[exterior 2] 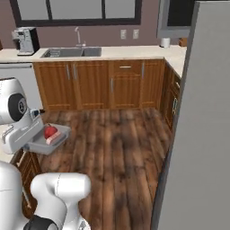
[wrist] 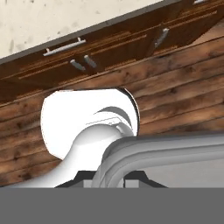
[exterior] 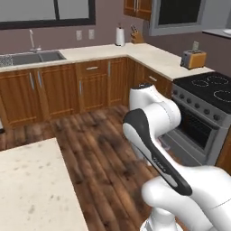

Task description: Place the tupperware containing the steak and bell pepper meal in the microwave. Close the microwave door and press the start button to reheat the meal.

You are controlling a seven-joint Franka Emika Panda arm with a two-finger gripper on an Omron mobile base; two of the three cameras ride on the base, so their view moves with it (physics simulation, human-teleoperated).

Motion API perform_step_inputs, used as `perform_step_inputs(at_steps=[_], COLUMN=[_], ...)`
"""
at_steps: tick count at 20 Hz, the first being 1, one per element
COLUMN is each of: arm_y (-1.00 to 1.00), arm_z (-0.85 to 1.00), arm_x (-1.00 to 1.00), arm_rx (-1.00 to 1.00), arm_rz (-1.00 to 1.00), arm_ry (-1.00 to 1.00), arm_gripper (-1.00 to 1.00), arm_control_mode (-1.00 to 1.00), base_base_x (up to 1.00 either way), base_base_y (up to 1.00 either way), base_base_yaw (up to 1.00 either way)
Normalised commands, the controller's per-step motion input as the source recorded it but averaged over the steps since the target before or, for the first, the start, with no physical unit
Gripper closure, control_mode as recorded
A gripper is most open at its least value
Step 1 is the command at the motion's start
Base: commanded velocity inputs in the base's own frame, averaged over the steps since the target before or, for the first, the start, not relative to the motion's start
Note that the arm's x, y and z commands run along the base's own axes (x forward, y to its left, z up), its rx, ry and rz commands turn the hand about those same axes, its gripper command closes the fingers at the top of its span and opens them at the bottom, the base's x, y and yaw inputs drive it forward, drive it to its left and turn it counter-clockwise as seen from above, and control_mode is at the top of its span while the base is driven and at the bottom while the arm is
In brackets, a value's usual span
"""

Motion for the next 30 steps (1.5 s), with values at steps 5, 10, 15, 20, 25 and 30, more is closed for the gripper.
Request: perform_step_inputs(at_steps=[5, 10, 15, 20, 25, 30], arm_y=[0.0, 0.0, 0.0, 0.0, 0.0, 0.0], arm_z=[0.0, 0.0, 0.0, 0.0, 0.0, 0.0], arm_x=[0.0, 0.0, 0.0, 0.0, 0.0, 0.0], arm_rx=[0.0, 0.0, 0.0, 0.0, 0.0, 0.0], arm_rz=[0.0, 0.0, 0.0, 0.0, 0.0, 0.0], arm_ry=[0.0, 0.0, 0.0, 0.0, 0.0, 0.0], arm_gripper=[1.0, 1.0, 1.0, 1.0, 1.0, 1.0], arm_control_mode=[1.0, 1.0, 1.0, 1.0, 1.0, 1.0], base_base_x=[0.96, 0.86, 0.92, 1.0, 1.0, 0.75], base_base_y=[0.0, 0.0, 0.0, 0.0, 0.0, 0.02], base_base_yaw=[-0.46, -0.62, -0.62, -0.55, -0.45, -0.48])
